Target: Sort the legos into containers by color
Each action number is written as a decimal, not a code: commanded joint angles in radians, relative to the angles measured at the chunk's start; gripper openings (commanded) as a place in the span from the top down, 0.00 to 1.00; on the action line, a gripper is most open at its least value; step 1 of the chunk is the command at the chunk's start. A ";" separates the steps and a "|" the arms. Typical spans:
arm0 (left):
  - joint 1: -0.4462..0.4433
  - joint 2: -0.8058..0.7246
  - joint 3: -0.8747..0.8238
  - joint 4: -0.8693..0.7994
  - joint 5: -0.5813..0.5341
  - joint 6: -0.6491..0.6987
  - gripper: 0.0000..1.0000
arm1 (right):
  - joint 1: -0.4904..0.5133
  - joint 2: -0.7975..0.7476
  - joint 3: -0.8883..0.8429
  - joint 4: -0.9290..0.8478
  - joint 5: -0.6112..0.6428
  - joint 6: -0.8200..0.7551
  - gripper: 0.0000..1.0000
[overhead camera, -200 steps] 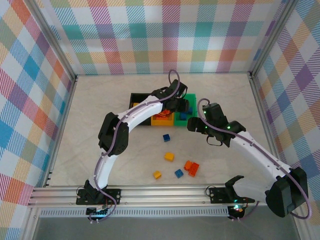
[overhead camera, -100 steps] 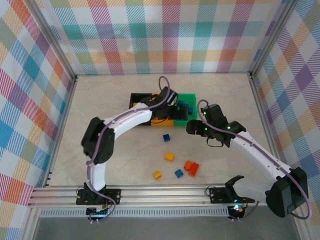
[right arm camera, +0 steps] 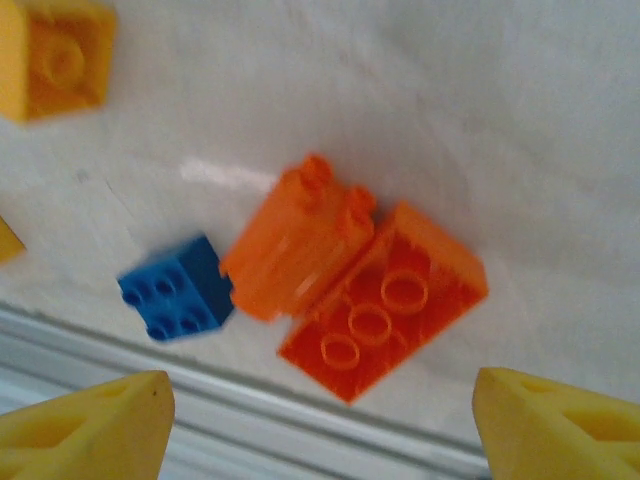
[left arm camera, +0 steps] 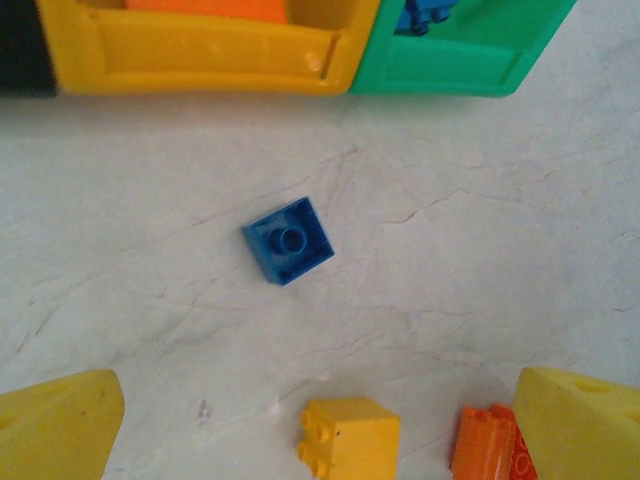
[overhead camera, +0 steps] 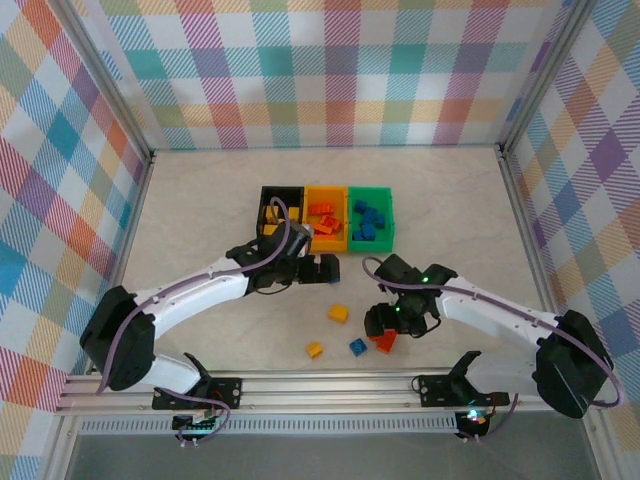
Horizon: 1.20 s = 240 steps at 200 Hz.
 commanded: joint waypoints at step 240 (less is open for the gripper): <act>0.038 -0.170 -0.111 -0.028 -0.075 -0.018 0.00 | 0.093 0.126 -0.040 0.027 0.211 0.111 0.62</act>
